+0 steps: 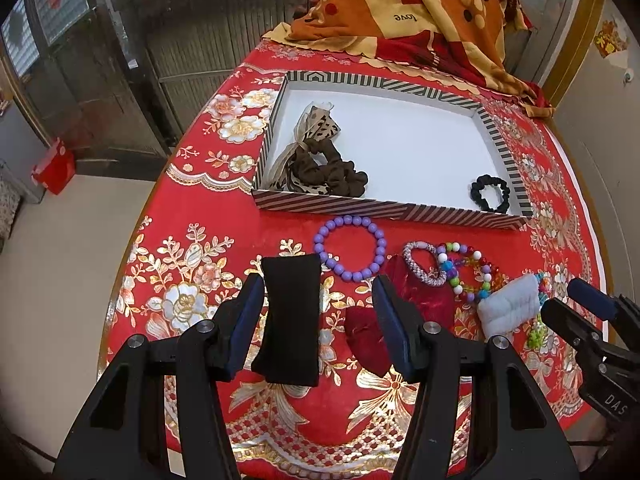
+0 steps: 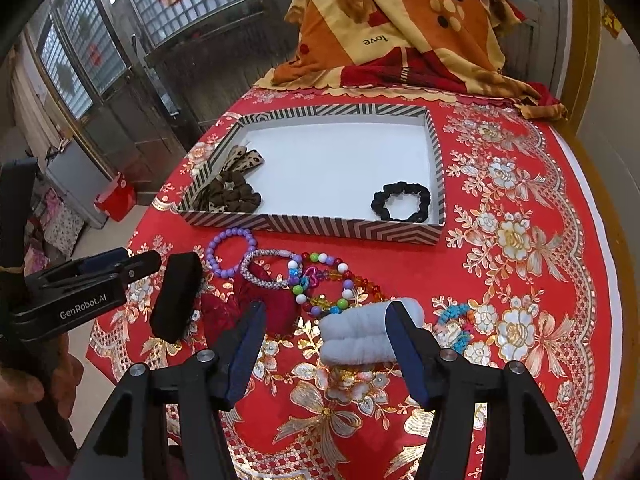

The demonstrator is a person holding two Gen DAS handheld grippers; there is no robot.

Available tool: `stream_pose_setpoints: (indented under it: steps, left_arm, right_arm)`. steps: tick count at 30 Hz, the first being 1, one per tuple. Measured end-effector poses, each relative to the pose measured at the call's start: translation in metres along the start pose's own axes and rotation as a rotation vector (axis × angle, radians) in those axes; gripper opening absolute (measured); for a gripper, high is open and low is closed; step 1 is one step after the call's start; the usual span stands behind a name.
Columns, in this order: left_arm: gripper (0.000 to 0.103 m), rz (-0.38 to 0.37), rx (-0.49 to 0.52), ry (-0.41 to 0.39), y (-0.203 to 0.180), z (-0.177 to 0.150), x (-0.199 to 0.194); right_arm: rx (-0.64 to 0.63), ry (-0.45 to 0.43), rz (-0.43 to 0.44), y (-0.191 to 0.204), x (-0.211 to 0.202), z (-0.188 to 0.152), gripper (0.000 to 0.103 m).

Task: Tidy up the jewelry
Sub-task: 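Move the left gripper to the black velvet pad while the right gripper approaches the white fluffy scrunchie, then grasp the black velvet pad with the left gripper while the right gripper grasps the white fluffy scrunchie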

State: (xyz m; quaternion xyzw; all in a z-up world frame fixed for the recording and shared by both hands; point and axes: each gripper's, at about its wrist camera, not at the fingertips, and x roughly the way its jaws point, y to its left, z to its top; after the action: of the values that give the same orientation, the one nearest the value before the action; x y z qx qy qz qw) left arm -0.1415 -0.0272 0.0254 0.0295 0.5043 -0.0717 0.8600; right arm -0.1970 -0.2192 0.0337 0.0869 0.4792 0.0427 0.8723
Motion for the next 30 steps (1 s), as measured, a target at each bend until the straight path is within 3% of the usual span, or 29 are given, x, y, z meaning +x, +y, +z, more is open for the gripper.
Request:
stream_pose_setpoints:
  steps: [30]
  left_arm:
    - [0.056, 0.012, -0.007, 0.024, 0.0005, -0.0018, 0.0054]
  right_arm:
    - [0.018, 0.027, -0.014, -0.0072, 0.0052, -0.0056, 0.060]
